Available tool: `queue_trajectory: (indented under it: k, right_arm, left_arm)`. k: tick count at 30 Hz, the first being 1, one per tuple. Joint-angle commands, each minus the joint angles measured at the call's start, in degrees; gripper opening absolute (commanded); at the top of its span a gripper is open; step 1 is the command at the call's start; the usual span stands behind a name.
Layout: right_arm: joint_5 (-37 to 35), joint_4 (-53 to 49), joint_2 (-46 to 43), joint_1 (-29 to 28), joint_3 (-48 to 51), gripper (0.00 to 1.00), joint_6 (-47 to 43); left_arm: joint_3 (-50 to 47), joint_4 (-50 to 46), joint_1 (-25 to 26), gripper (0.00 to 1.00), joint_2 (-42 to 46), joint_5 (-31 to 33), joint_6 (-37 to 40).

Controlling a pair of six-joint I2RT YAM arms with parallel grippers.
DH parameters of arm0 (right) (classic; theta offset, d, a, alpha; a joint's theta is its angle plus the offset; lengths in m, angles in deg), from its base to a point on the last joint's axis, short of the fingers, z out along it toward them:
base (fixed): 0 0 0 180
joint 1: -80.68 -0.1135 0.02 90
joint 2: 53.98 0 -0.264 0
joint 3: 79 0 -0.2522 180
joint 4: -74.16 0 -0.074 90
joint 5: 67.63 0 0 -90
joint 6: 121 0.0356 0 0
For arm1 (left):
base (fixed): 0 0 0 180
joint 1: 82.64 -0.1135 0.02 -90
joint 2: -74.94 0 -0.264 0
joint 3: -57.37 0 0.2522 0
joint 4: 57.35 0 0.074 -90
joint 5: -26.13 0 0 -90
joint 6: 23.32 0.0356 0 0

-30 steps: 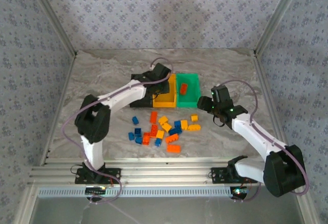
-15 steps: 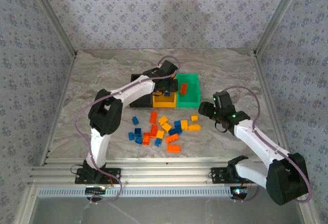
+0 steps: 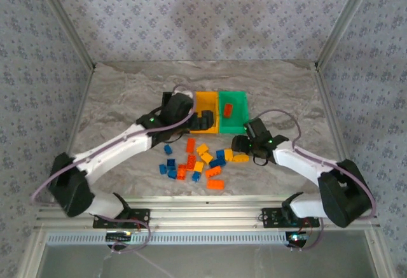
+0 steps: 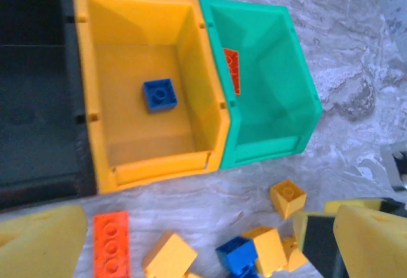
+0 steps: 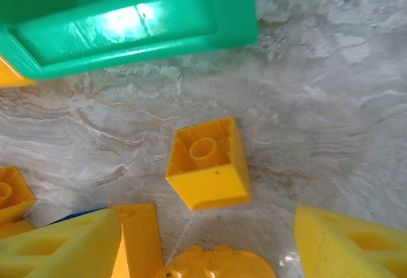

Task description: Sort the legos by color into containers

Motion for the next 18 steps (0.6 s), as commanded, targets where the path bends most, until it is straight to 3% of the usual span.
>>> queue_trajectory:
  k: [1, 11, 18]
  right_arm:
    - [-4.9, 0.2, 3.1, -0.6, -2.7, 0.71, 1.4]
    - [-6.3, 2.4, 11.4, -0.6, -5.5, 0.64, -0.7]
    - [-6.1, 2.8, 13.7, -0.2, -5.9, 0.40, -1.7]
  left_arm:
    - [-8.2, 0.3, -0.1, 1.00, 5.7, 3.8, -2.1]
    - [-22.6, -2.9, -0.2, 1.00, 22.0, 11.0, -6.1]
    - [-26.6, -7.1, -0.3, 1.00, 28.2, 16.2, -7.6]
